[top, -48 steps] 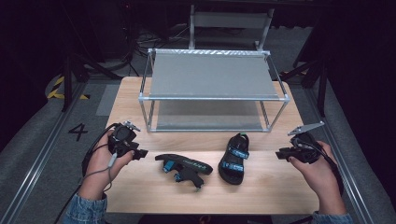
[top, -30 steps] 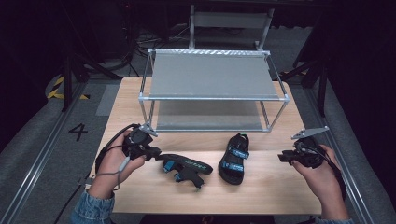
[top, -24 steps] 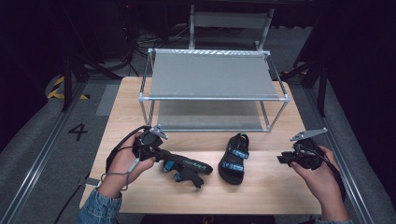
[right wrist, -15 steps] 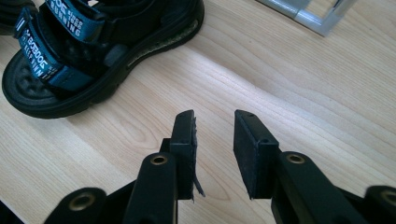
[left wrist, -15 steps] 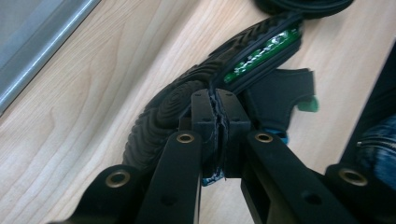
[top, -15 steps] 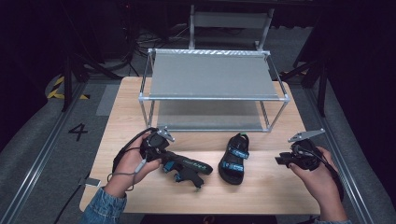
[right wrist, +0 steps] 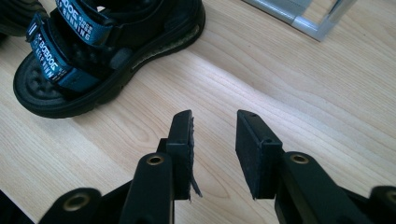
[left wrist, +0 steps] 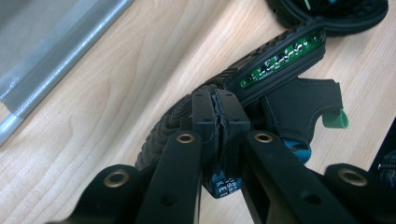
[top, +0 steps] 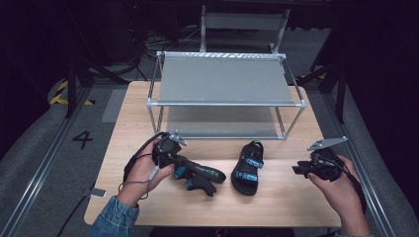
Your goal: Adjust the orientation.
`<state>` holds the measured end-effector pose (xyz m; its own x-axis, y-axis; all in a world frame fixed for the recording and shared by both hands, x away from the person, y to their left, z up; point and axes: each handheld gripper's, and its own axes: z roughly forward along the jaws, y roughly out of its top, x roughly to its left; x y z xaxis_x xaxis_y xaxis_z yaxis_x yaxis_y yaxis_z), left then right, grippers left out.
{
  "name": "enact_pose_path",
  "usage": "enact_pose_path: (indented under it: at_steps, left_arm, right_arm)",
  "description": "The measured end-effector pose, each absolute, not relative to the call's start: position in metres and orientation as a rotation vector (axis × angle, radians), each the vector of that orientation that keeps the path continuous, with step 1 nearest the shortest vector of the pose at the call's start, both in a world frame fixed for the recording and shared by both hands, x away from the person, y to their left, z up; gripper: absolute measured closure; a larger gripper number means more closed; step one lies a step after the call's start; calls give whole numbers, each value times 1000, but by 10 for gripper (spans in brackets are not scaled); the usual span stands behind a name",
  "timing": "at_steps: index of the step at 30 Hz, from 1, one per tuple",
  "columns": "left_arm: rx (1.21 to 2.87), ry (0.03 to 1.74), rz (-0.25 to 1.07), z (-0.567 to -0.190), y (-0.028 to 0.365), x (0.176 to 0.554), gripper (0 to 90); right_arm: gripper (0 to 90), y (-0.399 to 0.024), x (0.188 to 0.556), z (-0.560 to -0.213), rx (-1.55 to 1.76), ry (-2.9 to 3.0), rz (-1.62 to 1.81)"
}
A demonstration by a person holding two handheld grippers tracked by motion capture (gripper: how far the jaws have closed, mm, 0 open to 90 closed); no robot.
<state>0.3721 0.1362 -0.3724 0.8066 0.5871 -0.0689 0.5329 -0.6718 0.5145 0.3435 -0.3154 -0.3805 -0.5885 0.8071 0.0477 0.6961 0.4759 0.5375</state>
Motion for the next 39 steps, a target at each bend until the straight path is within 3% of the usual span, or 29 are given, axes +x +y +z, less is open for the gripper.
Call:
enact_pose_path:
  at_steps: [17, 20, 24, 39]
  left_arm:
    - [2500, 889, 249, -368, 105, 411, 760]
    - [2502, 889, 356, -367, 103, 413, 644]
    - [2458, 898, 424, -359, 102, 412, 597]
    - [2433, 820, 263, -356, 73, 407, 508]
  right_arm:
    - [676, -327, 337, -376, 1290, 2497, 806]
    - [671, -332, 334, -374, 1289, 2485, 833]
    - [667, -340, 332, -373, 1313, 2465, 855]
    - [648, -347, 323, -374, 1346, 2449, 864]
